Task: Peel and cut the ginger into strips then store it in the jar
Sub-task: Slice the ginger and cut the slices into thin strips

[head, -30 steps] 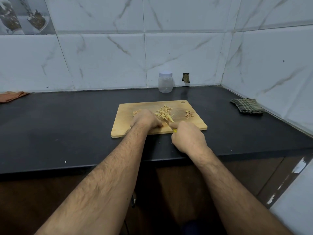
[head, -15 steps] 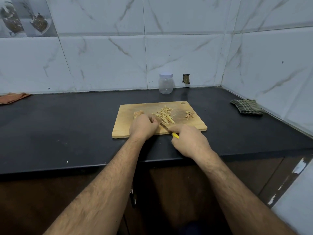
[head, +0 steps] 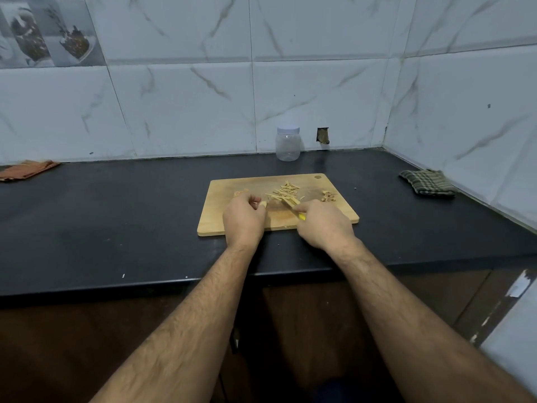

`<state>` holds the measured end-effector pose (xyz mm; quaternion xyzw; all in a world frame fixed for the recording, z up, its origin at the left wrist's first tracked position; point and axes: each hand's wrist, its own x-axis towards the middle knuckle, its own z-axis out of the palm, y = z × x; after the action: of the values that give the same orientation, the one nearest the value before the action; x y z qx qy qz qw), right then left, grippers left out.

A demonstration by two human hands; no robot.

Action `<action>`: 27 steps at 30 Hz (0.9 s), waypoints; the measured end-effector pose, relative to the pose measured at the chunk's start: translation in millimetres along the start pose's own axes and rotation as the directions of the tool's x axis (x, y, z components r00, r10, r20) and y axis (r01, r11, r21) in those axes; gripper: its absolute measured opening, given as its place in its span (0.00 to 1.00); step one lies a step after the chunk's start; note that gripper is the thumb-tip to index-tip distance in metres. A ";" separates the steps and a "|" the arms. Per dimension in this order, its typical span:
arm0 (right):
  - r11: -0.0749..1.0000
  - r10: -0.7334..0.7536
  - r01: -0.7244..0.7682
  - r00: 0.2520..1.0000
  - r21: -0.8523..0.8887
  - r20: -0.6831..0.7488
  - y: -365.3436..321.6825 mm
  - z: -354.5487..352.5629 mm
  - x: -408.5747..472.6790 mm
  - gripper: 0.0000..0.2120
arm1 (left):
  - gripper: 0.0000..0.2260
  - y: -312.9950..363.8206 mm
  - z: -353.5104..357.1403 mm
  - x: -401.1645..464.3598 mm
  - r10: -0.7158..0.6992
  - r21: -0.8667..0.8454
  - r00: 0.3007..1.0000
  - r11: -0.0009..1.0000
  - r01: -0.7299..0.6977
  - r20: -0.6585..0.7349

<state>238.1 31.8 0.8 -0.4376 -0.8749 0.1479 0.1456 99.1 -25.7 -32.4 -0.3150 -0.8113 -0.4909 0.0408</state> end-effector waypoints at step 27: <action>0.982 0.016 0.001 0.996 0.188 -0.091 -4.8 16.7 -3.9 0.28 | 0.10 28.4 9.9 19.6 0.028 0.511 0.959 0.842 -0.176 0.284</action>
<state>230.4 23.7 -13.0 -0.4316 -0.8477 0.2101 0.2259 101.5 0.7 -8.3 -0.3971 -0.8951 -0.1981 0.0438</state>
